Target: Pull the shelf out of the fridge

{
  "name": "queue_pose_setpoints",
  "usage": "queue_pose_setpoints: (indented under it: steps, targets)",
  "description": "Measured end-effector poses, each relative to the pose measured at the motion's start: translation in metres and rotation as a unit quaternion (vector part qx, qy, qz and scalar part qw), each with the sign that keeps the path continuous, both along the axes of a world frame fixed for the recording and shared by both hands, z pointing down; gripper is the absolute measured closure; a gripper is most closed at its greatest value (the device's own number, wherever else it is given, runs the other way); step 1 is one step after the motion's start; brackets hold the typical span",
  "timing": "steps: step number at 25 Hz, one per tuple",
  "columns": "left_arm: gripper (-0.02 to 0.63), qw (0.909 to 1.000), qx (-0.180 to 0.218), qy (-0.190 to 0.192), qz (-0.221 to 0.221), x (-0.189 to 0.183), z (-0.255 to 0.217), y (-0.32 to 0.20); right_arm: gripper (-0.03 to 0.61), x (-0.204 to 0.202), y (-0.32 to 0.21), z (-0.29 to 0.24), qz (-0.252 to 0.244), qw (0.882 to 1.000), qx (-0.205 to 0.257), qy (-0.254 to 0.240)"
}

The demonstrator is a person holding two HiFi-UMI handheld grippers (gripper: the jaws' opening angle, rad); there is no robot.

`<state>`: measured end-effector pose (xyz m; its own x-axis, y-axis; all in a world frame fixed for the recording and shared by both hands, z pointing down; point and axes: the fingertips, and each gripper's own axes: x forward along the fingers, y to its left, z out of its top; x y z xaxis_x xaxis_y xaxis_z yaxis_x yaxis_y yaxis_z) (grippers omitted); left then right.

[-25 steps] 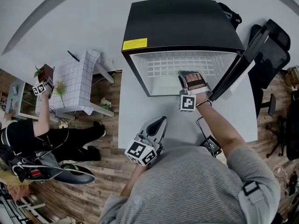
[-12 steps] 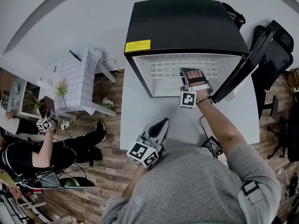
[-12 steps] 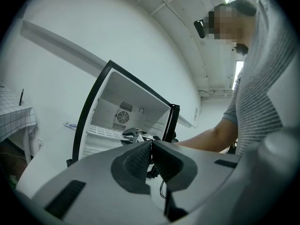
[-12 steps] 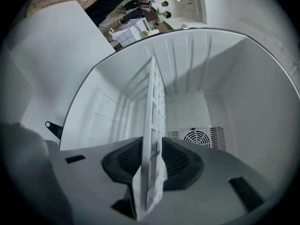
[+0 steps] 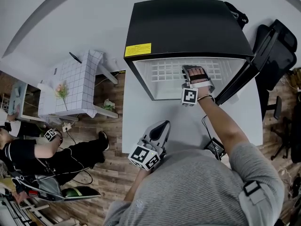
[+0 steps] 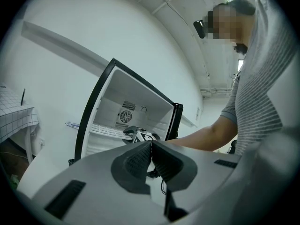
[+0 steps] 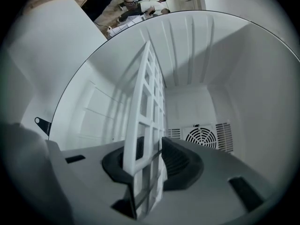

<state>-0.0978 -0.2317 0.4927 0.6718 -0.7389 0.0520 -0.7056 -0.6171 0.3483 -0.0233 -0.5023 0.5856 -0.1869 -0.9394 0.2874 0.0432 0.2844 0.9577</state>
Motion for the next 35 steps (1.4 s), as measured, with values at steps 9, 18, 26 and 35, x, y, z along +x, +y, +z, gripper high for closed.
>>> queue_pose_setpoints:
  steps: [9,18,26,35]
  targets:
    - [0.601,1.0000,-0.005,0.003,0.003,0.003,0.003,-0.006,0.483,-0.012,0.005,-0.010,-0.013,0.999,0.005,-0.030]
    - [0.601,0.9999,-0.003,0.005,0.009,0.006,0.003,-0.007,0.483,-0.015,0.005,-0.005,0.017,0.998,0.000,-0.057]
    - [0.601,1.0000,-0.001,0.003,0.008,0.004,0.000,-0.003,0.539,-0.013,0.003,-0.009,0.024,0.998,0.027,-0.060]
    - [0.601,0.9999,0.002,0.010,0.005,0.005,0.000,-0.013,0.540,-0.015,0.003,-0.012,0.024,0.997,0.022,-0.065]
